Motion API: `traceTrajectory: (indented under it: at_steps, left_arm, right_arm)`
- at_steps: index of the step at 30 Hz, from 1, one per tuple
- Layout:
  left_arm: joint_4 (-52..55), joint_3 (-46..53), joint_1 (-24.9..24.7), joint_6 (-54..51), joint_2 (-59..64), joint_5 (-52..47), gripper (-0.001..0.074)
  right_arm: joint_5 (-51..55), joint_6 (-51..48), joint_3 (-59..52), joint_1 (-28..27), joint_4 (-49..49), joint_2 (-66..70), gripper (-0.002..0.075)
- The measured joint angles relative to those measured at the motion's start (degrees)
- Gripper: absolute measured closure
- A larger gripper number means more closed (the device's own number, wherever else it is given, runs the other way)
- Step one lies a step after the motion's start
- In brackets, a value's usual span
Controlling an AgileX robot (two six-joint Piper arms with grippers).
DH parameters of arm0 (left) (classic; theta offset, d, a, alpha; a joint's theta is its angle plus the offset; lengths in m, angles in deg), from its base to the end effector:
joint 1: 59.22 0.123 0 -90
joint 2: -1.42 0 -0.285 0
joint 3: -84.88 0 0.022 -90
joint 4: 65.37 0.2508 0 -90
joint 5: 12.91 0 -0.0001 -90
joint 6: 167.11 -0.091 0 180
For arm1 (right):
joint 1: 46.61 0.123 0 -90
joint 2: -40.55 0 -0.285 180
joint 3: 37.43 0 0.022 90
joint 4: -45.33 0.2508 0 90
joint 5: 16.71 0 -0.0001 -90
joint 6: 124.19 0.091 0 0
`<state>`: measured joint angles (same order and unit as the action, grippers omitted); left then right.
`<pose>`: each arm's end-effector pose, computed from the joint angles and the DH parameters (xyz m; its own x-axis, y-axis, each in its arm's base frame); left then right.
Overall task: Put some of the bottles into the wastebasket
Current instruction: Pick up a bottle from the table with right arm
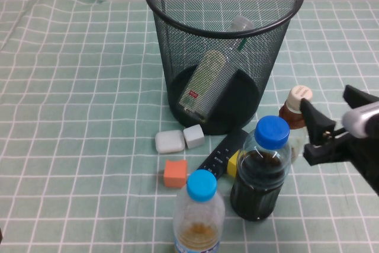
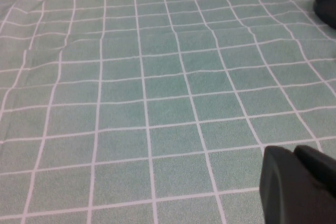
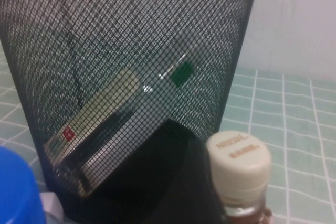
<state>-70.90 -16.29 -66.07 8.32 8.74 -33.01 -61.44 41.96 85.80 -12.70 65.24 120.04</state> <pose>0.0527 -0.0094 0.1727 -0.2780 0.0224 -0.9603 0.1478 0.9888 -0.0197 0.1993 0.1077 0.2321 -0.0512 -0.0225 -0.9984 -0.3426 0.9395 -0.0037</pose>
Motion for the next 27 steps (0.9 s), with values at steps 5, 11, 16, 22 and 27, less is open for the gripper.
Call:
traceTrajectory:
  at_steps: [5, 11, 16, 22, 27]
  left_arm:
    - [0.0, 0.0, 0.0, 0.0, 0.0, 0.0, 0.0735]
    - [0.0, 0.0, 0.0, 0.0, 0.0, 0.0, 0.0735]
    - [0.0, 0.0, 0.0, 0.0, 0.0, 0.0, 0.0735]
    - [0.0, 0.0, 0.0, 0.0, 0.0, 0.0, 0.0735]
    - [0.0, 0.0, 0.0, 0.0, 0.0, 0.0, 0.0735]
  right_arm:
    - [-0.97, 0.34, 3.45, 0.0, -0.71, 6.1, 0.0197]
    - [-3.19, 0.55, 5.3, 0.0, -0.84, 9.68, 0.0197]
    - [-3.99, 0.59, 5.3, -0.66, -0.96, 12.1, 0.0199]
    - [-4.31, 1.4, 5.3, -2.03, -1.9, 13.08, 0.0199]
    - [-4.31, 1.43, 5.3, -3.28, -5.51, 13.18, 0.0206]
